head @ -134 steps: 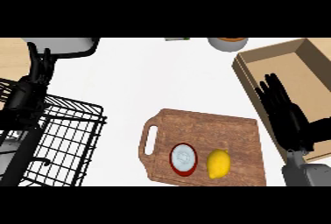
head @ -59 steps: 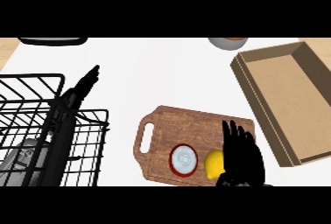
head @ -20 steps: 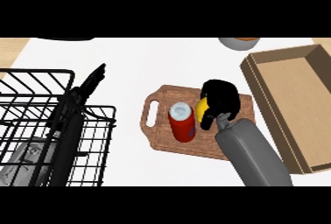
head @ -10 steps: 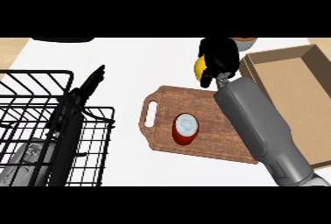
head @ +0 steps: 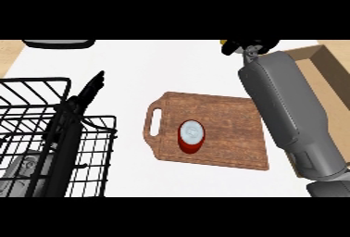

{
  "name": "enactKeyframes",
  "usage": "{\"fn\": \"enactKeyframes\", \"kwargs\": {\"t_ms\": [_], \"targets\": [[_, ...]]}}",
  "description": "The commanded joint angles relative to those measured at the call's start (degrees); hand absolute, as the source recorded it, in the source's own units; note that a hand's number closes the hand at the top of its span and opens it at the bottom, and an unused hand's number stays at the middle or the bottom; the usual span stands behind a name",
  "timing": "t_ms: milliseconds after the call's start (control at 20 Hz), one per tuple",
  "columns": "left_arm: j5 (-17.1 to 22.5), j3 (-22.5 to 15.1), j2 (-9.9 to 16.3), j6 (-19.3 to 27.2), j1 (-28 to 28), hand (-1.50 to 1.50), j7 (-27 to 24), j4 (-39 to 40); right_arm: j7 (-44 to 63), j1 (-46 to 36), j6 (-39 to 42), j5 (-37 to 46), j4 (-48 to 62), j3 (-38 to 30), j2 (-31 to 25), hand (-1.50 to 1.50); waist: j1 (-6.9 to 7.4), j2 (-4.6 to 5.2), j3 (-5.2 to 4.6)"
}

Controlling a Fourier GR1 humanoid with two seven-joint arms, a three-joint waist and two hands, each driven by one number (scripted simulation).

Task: Pick the lemon from the cutting board and place it in the cardboard box

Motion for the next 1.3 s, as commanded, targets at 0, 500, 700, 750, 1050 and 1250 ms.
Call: {"fn": "enactKeyframes", "kwargs": {"t_ms": [0, 500, 700, 750, 1050, 1250], "targets": [[1.0, 1.0, 0.9, -1.7, -0.2, 0.00, -0.9, -3.9, 3.0, -0.6, -4.1, 0.5, 1.6, -5.3, -4.6, 1.50, -0.28, -0.39, 0.53], [-0.8, 1.5, -1.1, -1.4, 0.0, 0.00, -0.4, -3.8, -1.0, 0.4, -3.8, 0.1, 8.5, -10.7, -14.7, 1.50, -0.52, -0.22, 0.51], [0.0, 3.4, 0.8, -1.8, 0.4, 0.00, 1.2, -7.1, -5.0, 4.1, 3.7, -4.8, 9.7, -13.4, -17.8, 1.50, -0.66, -0.52, 0.55], [-0.5, 3.3, -0.3, -1.4, 0.9, 0.00, -1.2, -4.3, -7.6, 5.8, 6.5, -7.6, 9.1, -14.8, -19.6, 1.50, -1.54, -0.56, 0.53], [-2.1, 2.1, -2.0, 0.2, 1.3, 0.00, 1.5, -6.5, -12.9, 8.1, 17.1, -13.1, 13.1, -18.5, -23.7, 1.50, -1.40, -0.68, 0.55], [-1.6, 3.4, -1.0, -1.9, -0.1, 0.00, 0.5, -5.4, -15.5, 9.8, 22.1, -13.7, 18.9, -18.5, -25.0, 1.50, -0.85, -0.35, 0.55]]}}
